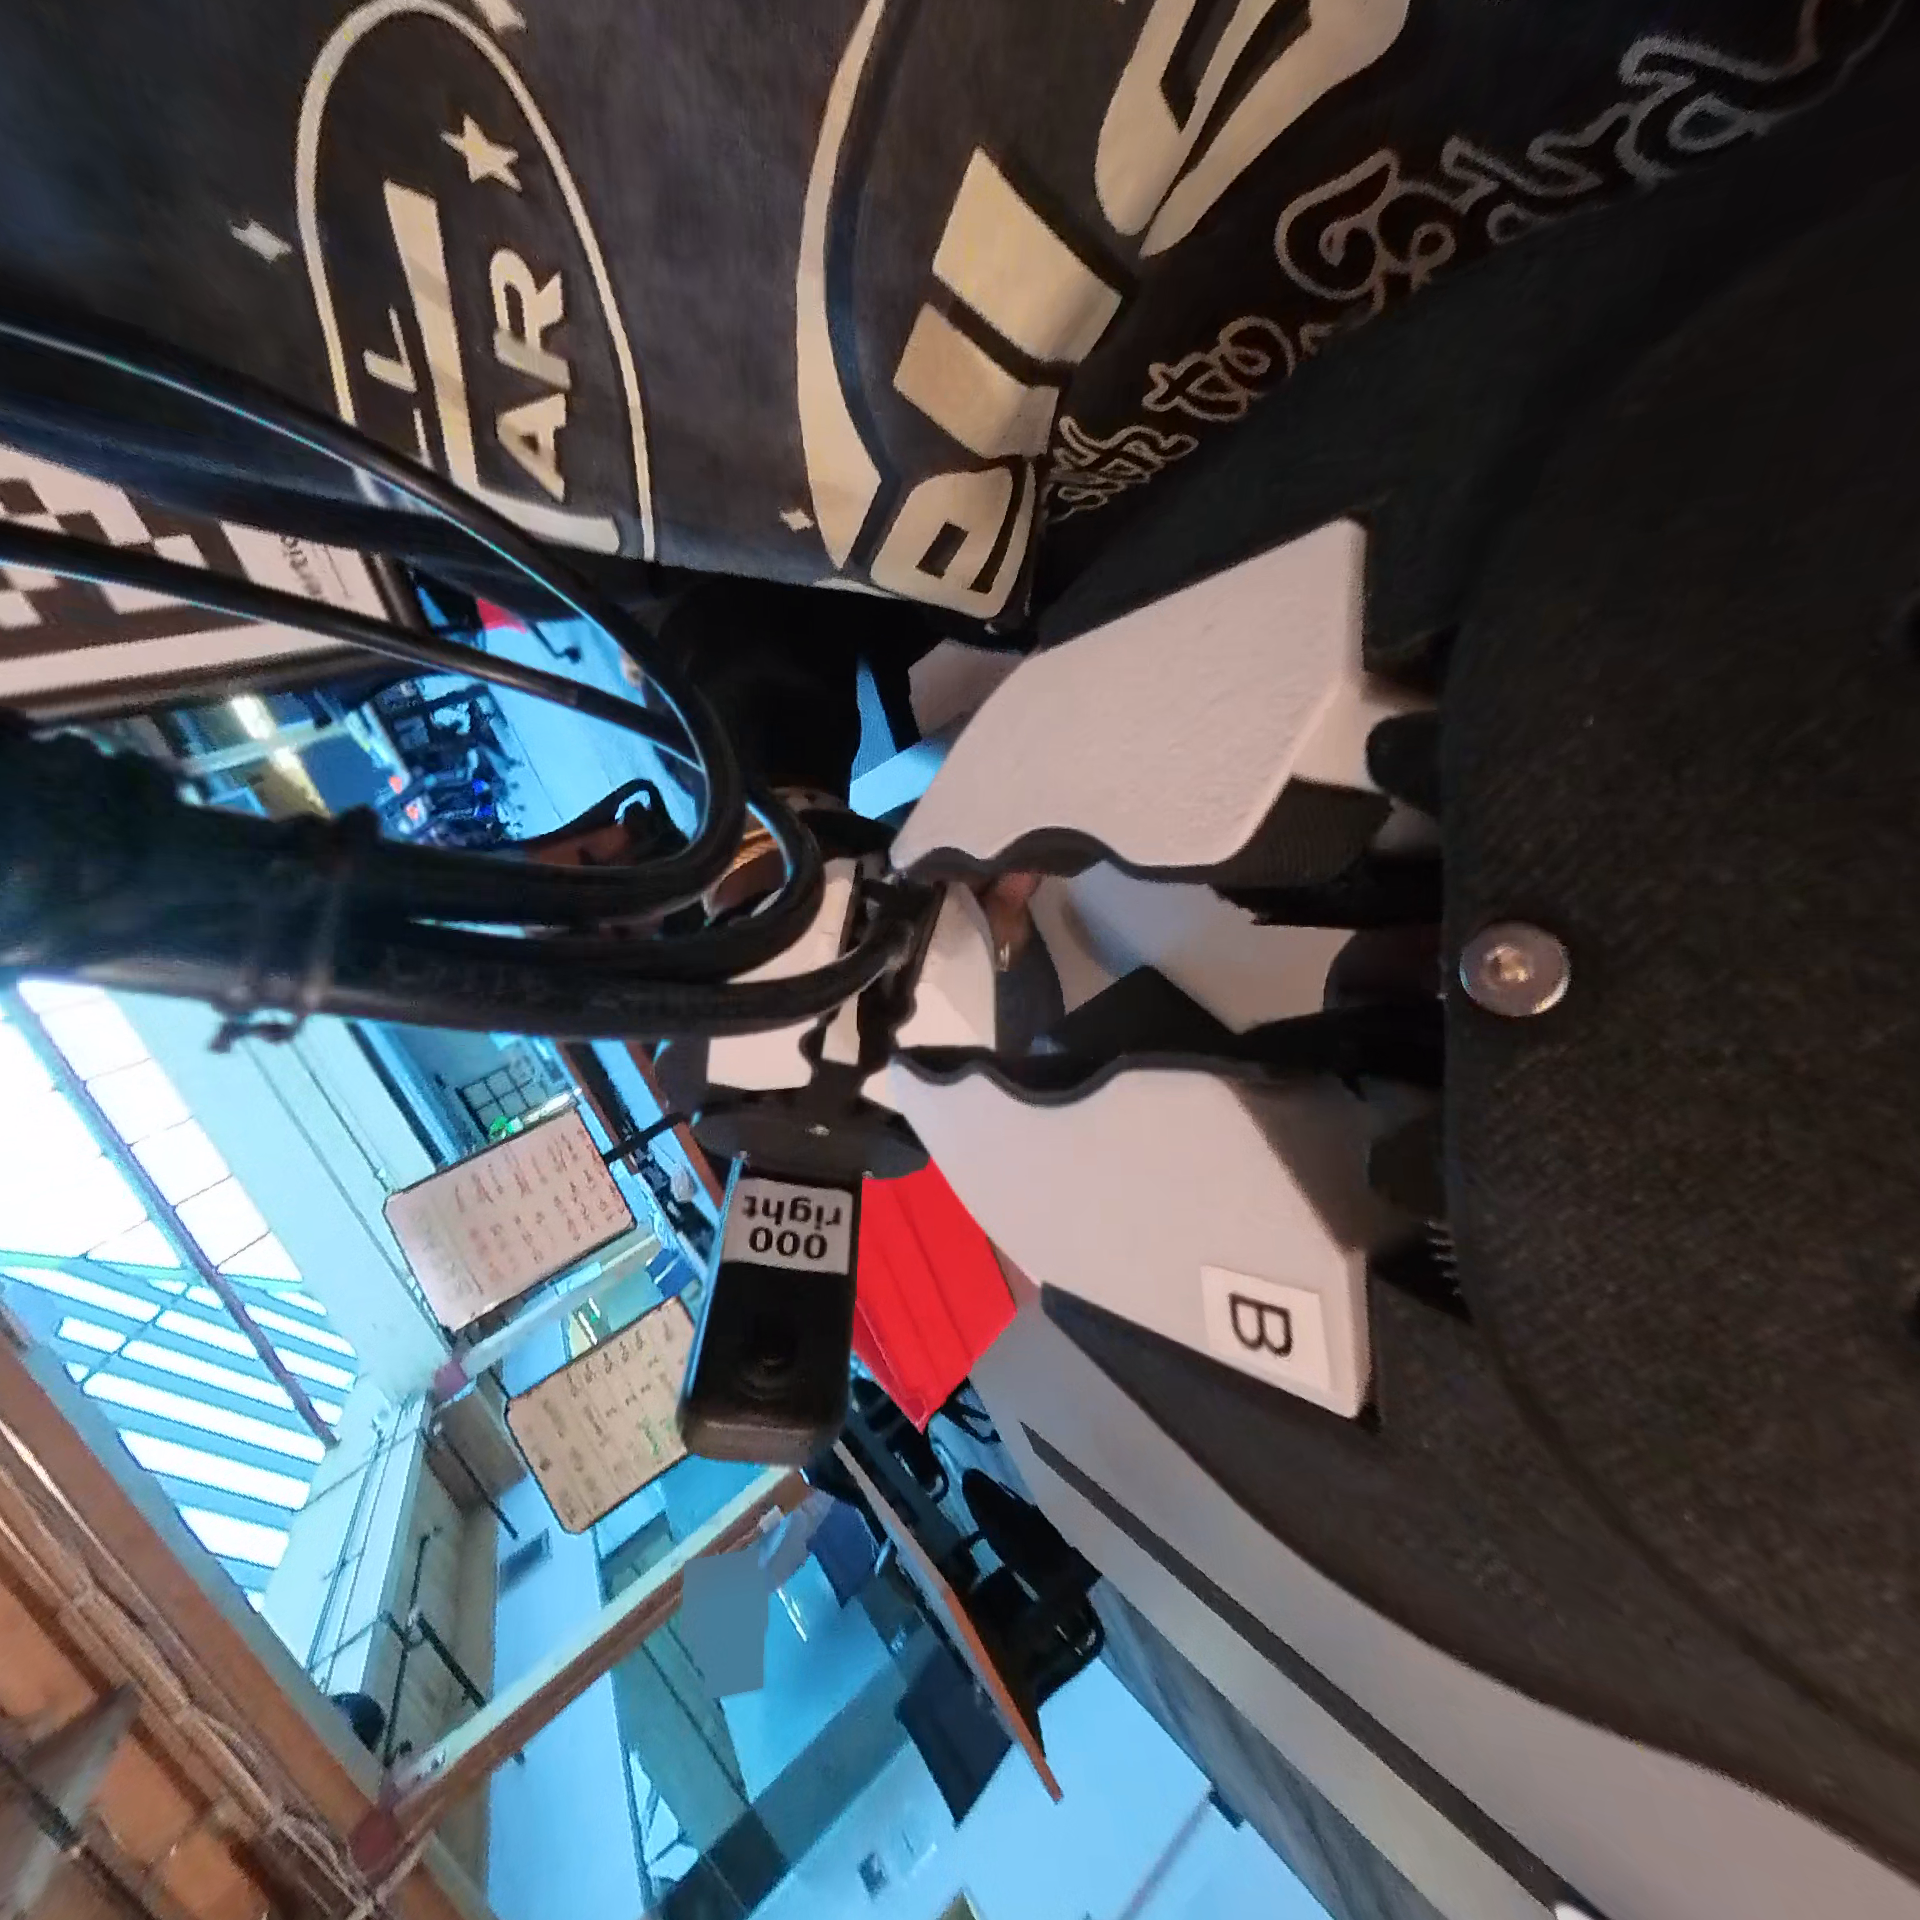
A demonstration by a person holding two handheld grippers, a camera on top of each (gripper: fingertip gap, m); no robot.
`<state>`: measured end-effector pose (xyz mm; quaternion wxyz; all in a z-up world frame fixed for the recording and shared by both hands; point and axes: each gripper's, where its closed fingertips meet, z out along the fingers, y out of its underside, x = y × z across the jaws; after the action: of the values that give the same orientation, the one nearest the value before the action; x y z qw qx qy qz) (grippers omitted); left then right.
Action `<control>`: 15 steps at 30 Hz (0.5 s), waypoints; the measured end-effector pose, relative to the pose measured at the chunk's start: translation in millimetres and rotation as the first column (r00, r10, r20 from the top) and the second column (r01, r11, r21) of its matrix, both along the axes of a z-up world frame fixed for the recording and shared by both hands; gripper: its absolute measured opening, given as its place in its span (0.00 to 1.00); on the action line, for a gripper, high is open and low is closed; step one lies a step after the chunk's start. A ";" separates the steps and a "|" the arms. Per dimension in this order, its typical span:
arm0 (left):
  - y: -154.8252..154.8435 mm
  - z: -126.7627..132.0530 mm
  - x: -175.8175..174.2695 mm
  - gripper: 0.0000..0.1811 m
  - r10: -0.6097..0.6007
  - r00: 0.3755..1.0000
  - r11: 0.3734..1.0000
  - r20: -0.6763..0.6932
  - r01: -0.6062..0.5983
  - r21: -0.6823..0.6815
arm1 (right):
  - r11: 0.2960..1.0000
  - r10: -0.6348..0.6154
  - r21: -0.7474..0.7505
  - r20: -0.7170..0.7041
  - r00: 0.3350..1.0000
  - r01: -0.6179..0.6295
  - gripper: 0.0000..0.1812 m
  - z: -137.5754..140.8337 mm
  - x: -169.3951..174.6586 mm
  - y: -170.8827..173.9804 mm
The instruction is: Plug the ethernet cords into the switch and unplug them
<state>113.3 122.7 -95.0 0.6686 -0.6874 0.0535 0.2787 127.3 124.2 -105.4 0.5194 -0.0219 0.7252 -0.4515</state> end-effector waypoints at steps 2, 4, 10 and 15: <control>2.5 -2.2 4.3 0.16 -0.022 1.000 1.000 -0.007 0.022 -0.012 | 1.000 0.003 0.018 -0.017 1.000 -0.002 0.08 -5.2 0.8 -0.5; 4.8 -6.0 5.5 0.16 -0.027 1.000 0.999 -0.010 0.027 -0.033 | 0.999 0.010 0.038 -0.015 1.000 -0.009 0.08 -9.1 0.7 -0.2; 8.5 -15.6 5.7 0.06 -0.033 0.999 0.997 -0.007 0.033 -0.076 | 0.998 0.017 0.060 -0.023 1.000 -0.015 0.08 -14.8 -0.6 -0.9; -1.0 1.1 2.9 0.06 -0.012 0.999 0.999 0.041 0.011 0.036 | 0.990 -0.105 -0.097 -0.058 0.993 0.099 0.09 7.9 -10.4 -9.6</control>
<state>116.2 121.8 -93.9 0.6832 -0.6807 0.0390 0.2615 117.0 114.5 -97.5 0.4707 -0.0236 0.7194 -0.5102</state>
